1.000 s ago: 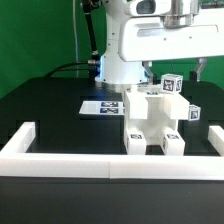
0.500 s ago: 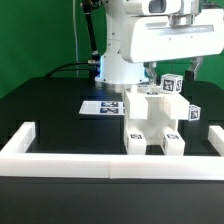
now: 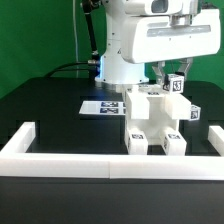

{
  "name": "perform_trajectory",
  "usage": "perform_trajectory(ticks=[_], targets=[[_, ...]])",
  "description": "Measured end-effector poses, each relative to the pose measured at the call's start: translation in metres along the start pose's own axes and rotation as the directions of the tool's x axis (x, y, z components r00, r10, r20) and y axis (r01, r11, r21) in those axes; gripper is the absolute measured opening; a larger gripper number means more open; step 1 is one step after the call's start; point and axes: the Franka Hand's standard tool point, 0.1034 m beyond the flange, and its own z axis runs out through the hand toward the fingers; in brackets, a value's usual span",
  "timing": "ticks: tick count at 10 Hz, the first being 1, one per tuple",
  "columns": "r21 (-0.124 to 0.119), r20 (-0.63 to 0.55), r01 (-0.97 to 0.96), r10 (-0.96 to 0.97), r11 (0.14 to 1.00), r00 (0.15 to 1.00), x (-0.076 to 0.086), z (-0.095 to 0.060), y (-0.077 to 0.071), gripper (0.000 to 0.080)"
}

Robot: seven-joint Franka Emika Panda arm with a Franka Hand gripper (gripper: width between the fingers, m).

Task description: Assemble chair

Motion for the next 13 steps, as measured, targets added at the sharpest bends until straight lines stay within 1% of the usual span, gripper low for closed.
perform_trajectory(ticks=[2,4,5,7,8,9,11,12,13], targets=[[0.001,-0.001,-0.046,0.046,0.999,0.999,0.0000,0.0000,-0.0001,0.0287],[0.002,-0.001,-0.216,0.216,0.976,0.976,0.0003,0.0003,-0.0002,0.0287],[0.002,-0.002,-0.339,0.339,0.941,0.941,0.0008,0.0005,-0.0008,0.0287],[0.003,-0.003,-0.568,0.568,0.823,0.823,0.0013,0.0007,-0.0014,0.0287],[0.004,-0.003,-0.638,0.638,0.770,0.770,0.0017,0.0008,-0.0020,0.0287],[0.013,0.000,-0.741,0.741,0.671,0.671,0.0021,0.0010,-0.0024,0.0288],[0.029,0.010,-0.863,0.864,0.504,0.504,0.0027,0.0010,-0.0029,0.0288],[0.032,0.013,-0.882,0.882,0.471,0.471,0.0027,0.0010,-0.0029,0.0288],[0.031,0.013,-0.886,0.886,0.463,0.463,0.0027,0.0011,-0.0031,0.0288]])
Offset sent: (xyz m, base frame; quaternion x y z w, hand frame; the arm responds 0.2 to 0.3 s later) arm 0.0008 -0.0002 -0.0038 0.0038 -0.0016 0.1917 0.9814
